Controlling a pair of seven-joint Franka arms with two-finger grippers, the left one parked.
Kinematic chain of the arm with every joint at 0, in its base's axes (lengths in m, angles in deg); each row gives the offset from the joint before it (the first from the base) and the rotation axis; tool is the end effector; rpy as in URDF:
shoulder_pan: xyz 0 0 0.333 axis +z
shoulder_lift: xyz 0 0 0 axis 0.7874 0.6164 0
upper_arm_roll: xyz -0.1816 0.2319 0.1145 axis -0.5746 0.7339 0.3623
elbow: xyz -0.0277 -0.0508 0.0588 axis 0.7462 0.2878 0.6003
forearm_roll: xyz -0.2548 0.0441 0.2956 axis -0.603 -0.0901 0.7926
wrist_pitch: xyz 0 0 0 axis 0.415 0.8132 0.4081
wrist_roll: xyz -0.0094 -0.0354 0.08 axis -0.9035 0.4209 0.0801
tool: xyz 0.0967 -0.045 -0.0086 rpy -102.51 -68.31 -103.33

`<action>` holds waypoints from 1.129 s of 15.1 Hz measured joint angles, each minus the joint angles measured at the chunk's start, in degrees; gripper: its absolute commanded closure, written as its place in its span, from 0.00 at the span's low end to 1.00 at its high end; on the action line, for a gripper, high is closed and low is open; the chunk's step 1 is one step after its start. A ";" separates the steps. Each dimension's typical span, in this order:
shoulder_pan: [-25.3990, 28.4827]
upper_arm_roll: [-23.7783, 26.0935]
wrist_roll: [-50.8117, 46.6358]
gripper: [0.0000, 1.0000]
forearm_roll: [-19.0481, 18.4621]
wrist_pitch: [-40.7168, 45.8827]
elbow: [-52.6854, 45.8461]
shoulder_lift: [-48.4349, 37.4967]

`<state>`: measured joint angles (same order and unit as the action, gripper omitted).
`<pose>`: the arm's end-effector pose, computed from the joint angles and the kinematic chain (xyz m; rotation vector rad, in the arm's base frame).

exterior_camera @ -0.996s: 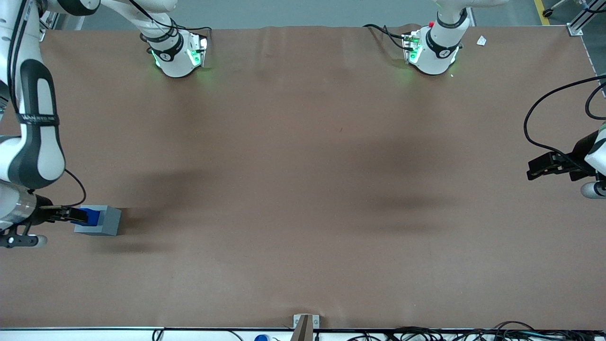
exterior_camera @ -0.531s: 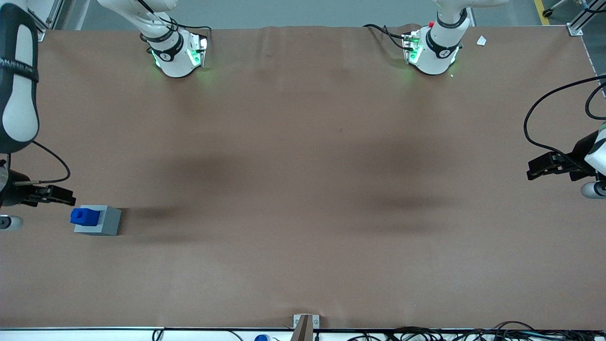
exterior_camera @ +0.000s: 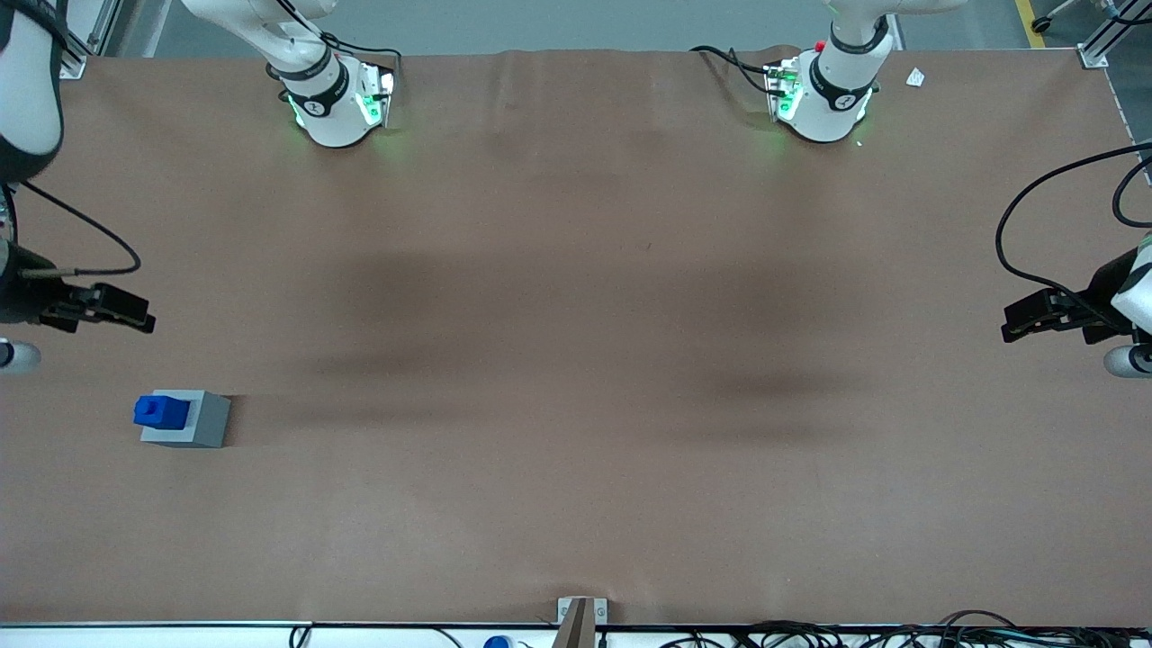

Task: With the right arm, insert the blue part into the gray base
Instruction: 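Open the right gripper and raise it away from the base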

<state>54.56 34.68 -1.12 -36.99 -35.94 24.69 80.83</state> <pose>0.6190 -0.0223 0.5845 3.1389 -0.0245 -0.0267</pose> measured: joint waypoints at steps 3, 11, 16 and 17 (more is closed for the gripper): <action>0.78 0.02 -0.91 0.00 0.00 2.57 1.65 -4.72; 0.89 0.11 -2.38 0.00 0.99 3.06 12.05 -17.22; 1.71 0.43 -2.49 0.00 1.12 3.74 15.50 -20.33; 1.73 0.44 -2.48 0.00 1.12 3.75 16.09 -20.90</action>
<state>56.29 35.12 -3.60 -35.87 -32.19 40.78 59.93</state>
